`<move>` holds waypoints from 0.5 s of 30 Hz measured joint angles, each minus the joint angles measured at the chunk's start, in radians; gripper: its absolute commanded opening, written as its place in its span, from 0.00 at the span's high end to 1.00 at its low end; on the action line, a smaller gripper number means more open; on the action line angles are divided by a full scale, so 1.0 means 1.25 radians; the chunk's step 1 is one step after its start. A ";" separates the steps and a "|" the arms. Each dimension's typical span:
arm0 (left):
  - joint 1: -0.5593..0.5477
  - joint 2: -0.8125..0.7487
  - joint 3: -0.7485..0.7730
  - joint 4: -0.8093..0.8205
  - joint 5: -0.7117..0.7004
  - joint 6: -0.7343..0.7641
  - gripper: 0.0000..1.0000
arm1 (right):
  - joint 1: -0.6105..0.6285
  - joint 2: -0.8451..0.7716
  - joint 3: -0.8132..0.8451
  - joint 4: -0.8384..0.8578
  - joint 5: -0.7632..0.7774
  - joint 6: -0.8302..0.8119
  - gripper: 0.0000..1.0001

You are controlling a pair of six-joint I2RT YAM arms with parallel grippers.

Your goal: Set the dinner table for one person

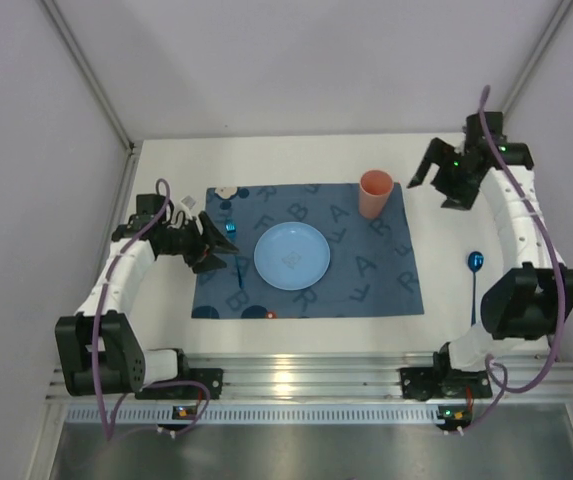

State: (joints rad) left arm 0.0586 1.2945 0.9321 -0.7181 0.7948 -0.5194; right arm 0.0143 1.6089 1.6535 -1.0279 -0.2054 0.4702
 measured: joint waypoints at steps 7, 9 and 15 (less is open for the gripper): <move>0.000 -0.019 0.000 -0.021 -0.067 0.038 0.40 | -0.170 -0.104 -0.192 -0.011 0.179 -0.019 0.00; 0.000 -0.023 0.000 -0.031 -0.085 0.052 0.41 | -0.204 -0.114 -0.273 -0.008 0.192 -0.018 0.00; 0.000 -0.064 -0.020 -0.035 -0.108 0.063 0.42 | -0.338 -0.095 -0.435 0.036 0.232 -0.020 0.00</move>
State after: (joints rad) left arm 0.0586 1.2148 0.9073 -0.7624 0.6598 -0.4412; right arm -0.4084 1.4906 1.1103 -0.9829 0.0845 0.4454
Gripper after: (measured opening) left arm 0.586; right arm 0.996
